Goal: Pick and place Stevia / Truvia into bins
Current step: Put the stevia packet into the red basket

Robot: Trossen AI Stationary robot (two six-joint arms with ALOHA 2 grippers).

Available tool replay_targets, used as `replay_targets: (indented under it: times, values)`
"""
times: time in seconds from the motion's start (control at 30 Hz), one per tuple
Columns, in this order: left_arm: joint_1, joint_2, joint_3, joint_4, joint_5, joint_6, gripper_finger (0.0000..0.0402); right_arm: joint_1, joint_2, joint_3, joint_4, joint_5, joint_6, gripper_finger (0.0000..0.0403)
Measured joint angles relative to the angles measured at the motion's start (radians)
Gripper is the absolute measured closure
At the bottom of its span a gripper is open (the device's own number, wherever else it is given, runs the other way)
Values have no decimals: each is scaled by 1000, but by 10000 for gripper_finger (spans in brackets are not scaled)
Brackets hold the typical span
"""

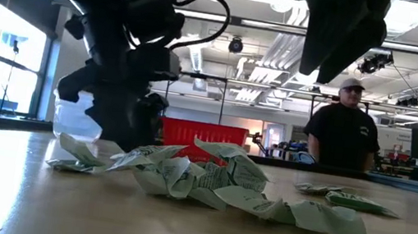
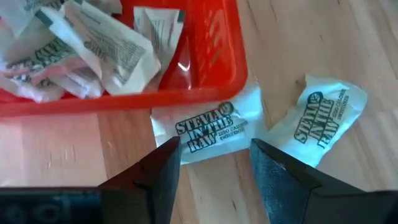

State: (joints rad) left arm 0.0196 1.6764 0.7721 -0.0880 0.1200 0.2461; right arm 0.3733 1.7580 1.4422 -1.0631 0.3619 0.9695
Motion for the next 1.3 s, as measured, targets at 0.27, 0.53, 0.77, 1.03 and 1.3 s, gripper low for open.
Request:
replay_targets:
  times: [0.27, 0.53, 0.77, 1.03, 1.3]
  values:
    - [0, 10, 68, -23, -52, -19, 179, 0, 0, 0, -7, 0, 0, 104]
    - [0, 92, 74, -43, -25, -15, 167, 0, 0, 0, -16, 6, 0, 104]
    - [-1, 73, 74, -111, -77, -22, 253, 0, 0, 0, -31, 11, -3, 104]
    - [0, -23, 65, -264, -154, -72, 364, 0, 0, 0, -63, 43, -6, 104]
    - [0, -163, 193, -366, -155, -94, 349, 27, 0, 0, -84, 50, 5, 105]
